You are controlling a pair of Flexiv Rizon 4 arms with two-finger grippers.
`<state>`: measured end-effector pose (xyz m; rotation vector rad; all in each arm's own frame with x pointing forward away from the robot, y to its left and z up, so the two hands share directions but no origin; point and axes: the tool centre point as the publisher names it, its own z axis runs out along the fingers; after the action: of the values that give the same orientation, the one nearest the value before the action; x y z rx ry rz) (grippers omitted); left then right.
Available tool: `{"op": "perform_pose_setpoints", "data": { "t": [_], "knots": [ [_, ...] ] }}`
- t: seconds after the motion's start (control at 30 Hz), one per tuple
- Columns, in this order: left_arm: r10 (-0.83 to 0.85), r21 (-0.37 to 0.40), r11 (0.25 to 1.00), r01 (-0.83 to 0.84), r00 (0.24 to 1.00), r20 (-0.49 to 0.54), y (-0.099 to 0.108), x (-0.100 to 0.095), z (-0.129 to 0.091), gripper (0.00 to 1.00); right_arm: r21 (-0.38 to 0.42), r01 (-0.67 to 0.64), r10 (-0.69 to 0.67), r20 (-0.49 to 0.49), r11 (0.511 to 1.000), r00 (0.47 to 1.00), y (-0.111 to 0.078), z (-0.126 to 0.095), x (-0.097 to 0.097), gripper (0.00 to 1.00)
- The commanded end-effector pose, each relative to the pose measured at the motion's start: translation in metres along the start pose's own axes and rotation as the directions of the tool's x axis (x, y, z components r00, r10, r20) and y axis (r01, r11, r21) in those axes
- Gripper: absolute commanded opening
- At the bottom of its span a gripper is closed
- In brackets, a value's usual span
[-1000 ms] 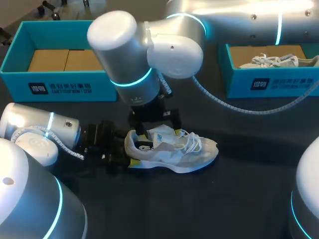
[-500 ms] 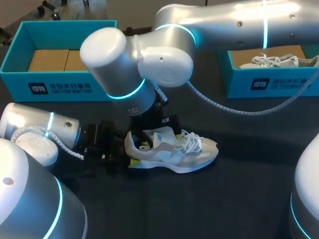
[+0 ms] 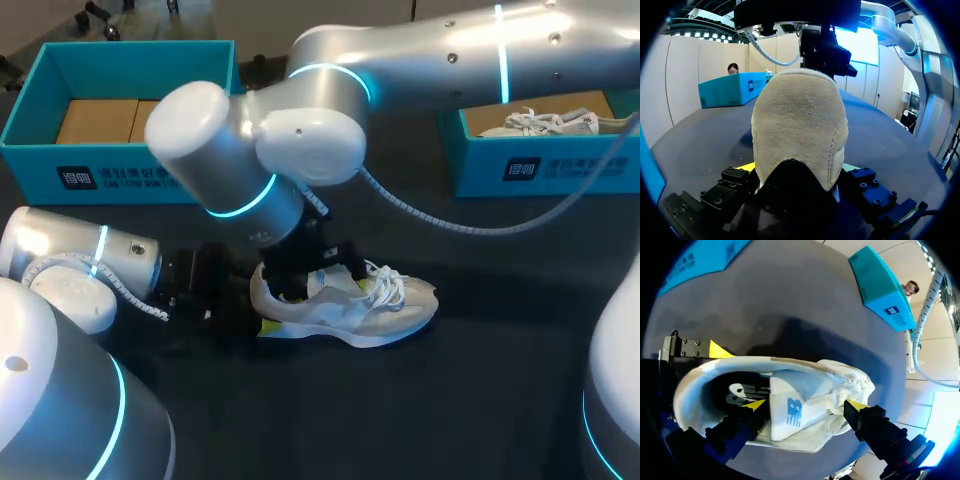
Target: Take the shoe out of the shoebox, open the shoe tongue, remove and reinsert the insole, then place the shoe into the shoebox
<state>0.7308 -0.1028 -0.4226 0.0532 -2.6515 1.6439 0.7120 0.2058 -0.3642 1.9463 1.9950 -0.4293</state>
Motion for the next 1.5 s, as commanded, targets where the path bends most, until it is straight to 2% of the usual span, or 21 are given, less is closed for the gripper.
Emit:
{"op": "perform_pose_setpoints", "data": {
  "t": [0.03, 0.3, 0.67, 0.77, 0.8, 1.0, 1.23, 1.37, 1.43, 1.5],
  "knots": [
    [-0.001, -0.004, 1.000, 0.001, 1.000, -0.003, 0.000, 0.000, 0.001, 0.00, -0.019, -0.532, 0.533, 0.035, 0.846, 0.846, -0.008, -0.005, -0.003, 1.00],
    [-0.001, -0.004, 1.000, 0.001, 1.000, -0.003, 0.000, 0.000, 0.001, 0.00, -0.032, -0.560, 0.561, 0.057, 0.828, 0.826, -0.011, -0.012, -0.022, 1.00],
    [-0.001, -0.004, 1.000, 0.001, 1.000, -0.003, 0.000, 0.000, 0.001, 0.00, -0.039, -0.569, 0.570, 0.062, 0.822, 0.819, -0.006, -0.021, -0.037, 1.00],
    [-0.001, -0.004, 1.000, 0.001, 1.000, -0.003, 0.000, 0.000, 0.001, 0.00, -0.043, -0.574, 0.575, 0.061, 0.818, 0.816, -0.006, -0.022, -0.043, 0.72],
    [-0.001, -0.004, 1.000, 0.001, 1.000, -0.003, 0.000, 0.000, 0.001, 0.00, -0.042, -0.575, 0.577, 0.061, 0.817, 0.814, -0.006, -0.022, -0.045, 0.58],
    [-0.001, -0.004, 1.000, 0.001, 1.000, -0.003, 0.000, 0.000, 0.001, 0.00, -0.045, -0.607, 0.609, 0.055, 0.793, 0.791, -0.012, -0.022, -0.059, 0.47],
    [-0.001, -0.004, 1.000, 0.001, 1.000, -0.003, 0.000, 0.000, 0.001, 0.00, -0.040, -0.621, 0.622, 0.061, 0.783, 0.781, -0.016, -0.022, -0.074, 0.45],
    [-0.001, -0.004, 1.000, 0.001, 1.000, -0.003, 0.000, 0.000, 0.001, 0.00, -0.025, -0.629, 0.630, 0.032, 0.777, 0.776, -0.018, -0.019, -0.079, 0.43],
    [-0.001, -0.004, 1.000, 0.001, 1.000, -0.003, 0.000, 0.000, 0.001, 0.00, -0.022, -0.631, 0.631, 0.027, 0.776, 0.775, -0.018, -0.018, -0.081, 0.36],
    [-0.001, -0.004, 1.000, 0.001, 1.000, -0.003, 0.000, 0.000, 0.001, 0.00, -0.016, -0.634, 0.635, 0.010, 0.773, 0.773, -0.018, -0.016, -0.082, 0.21]
  ]
}}
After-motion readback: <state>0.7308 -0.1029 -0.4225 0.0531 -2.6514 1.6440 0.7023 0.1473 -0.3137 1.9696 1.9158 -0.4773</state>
